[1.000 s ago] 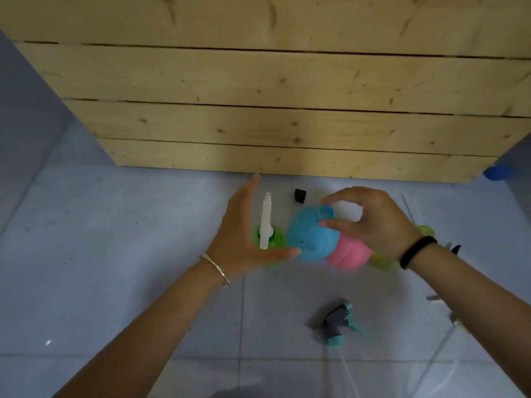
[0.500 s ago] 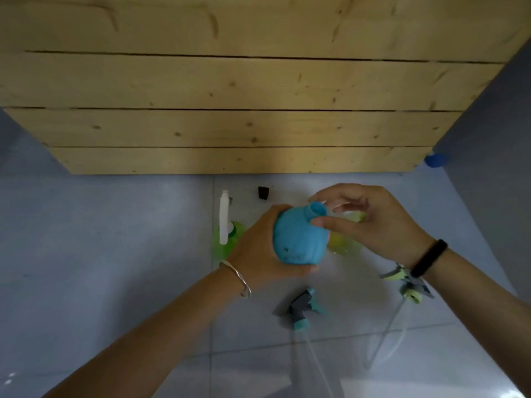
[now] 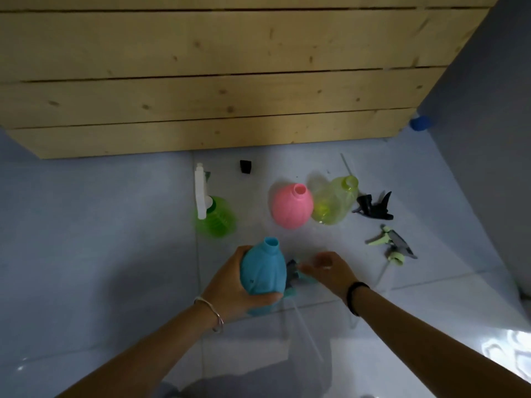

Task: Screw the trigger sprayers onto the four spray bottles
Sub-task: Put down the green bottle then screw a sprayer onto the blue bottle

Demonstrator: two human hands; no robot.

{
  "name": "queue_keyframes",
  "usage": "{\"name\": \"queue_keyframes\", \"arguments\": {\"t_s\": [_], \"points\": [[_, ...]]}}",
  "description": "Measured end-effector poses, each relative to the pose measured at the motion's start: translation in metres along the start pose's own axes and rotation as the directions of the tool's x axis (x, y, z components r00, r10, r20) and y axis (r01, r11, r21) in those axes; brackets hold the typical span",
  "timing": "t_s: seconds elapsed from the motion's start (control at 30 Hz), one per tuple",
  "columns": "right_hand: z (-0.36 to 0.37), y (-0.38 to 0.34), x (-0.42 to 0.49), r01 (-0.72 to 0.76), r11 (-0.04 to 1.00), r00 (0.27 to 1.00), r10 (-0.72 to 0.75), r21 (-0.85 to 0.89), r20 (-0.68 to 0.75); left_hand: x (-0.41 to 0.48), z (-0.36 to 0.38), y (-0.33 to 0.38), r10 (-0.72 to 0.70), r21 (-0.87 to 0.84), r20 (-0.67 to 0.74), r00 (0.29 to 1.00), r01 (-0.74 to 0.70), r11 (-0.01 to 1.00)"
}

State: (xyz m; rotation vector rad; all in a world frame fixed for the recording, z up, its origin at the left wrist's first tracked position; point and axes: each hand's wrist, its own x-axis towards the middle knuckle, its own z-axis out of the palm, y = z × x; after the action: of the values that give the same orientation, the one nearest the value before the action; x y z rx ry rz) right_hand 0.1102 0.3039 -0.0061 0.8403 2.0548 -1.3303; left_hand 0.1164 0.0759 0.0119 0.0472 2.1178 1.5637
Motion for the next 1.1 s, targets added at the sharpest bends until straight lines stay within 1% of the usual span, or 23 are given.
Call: {"name": "queue_keyframes", "arguments": {"t_s": [0.1,0.27,0.4,0.47,0.53,0.63,0.7,0.8,0.87,1.0,1.1], "points": [[0.018,0.002,0.011,-0.048,0.994,0.999,0.050,-0.101,0.021,0.000,-0.003,-0.008,-0.017,0.001,-0.006,1.000,0.017,1.000],[0.040,0.006,0.016,-0.057,0.995,0.991,0.046,-0.084,-0.122,-0.002,-0.009,-0.014,-0.034,-0.030,-0.022,0.999,0.033,0.999],[0.049,0.004,0.013,-0.057,0.981,0.991,0.034,-0.183,-0.127,-0.004,-0.015,-0.019,-0.047,-0.036,-0.050,0.998,0.046,0.998],[0.052,0.005,0.013,-0.070,0.978,0.991,0.046,-0.195,-0.127,-0.004,-0.018,-0.020,-0.057,-0.031,-0.061,0.997,0.055,0.998],[0.051,0.006,0.014,-0.078,0.982,0.994,0.064,-0.172,-0.086,-0.004,-0.019,-0.020,-0.061,-0.033,-0.067,0.996,0.059,0.998],[0.043,0.005,0.011,-0.087,0.985,0.995,0.092,-0.149,0.030,-0.003,-0.022,-0.018,-0.051,-0.016,-0.065,0.997,0.050,0.999],[0.031,0.004,0.003,-0.087,0.995,0.991,0.092,-0.051,0.097,-0.001,-0.024,-0.014,-0.034,-0.016,-0.056,0.998,0.033,0.999],[0.005,-0.010,-0.015,-0.011,0.998,0.988,0.000,0.068,0.154,0.001,-0.026,-0.002,-0.003,-0.045,-0.055,0.999,0.001,0.999],[-0.016,-0.026,-0.031,0.069,0.989,0.985,-0.088,0.129,0.149,0.003,-0.027,0.011,0.021,-0.059,-0.048,0.999,-0.024,0.998],[-0.065,-0.068,-0.074,0.262,0.948,0.952,-0.285,0.183,0.111,0.001,-0.028,0.054,0.113,-0.032,-0.025,0.993,-0.113,0.993],[-0.099,-0.100,-0.107,0.371,0.907,0.924,-0.382,0.199,0.020,-0.003,-0.031,0.094,0.187,0.018,-0.001,0.982,-0.187,0.982]]}}
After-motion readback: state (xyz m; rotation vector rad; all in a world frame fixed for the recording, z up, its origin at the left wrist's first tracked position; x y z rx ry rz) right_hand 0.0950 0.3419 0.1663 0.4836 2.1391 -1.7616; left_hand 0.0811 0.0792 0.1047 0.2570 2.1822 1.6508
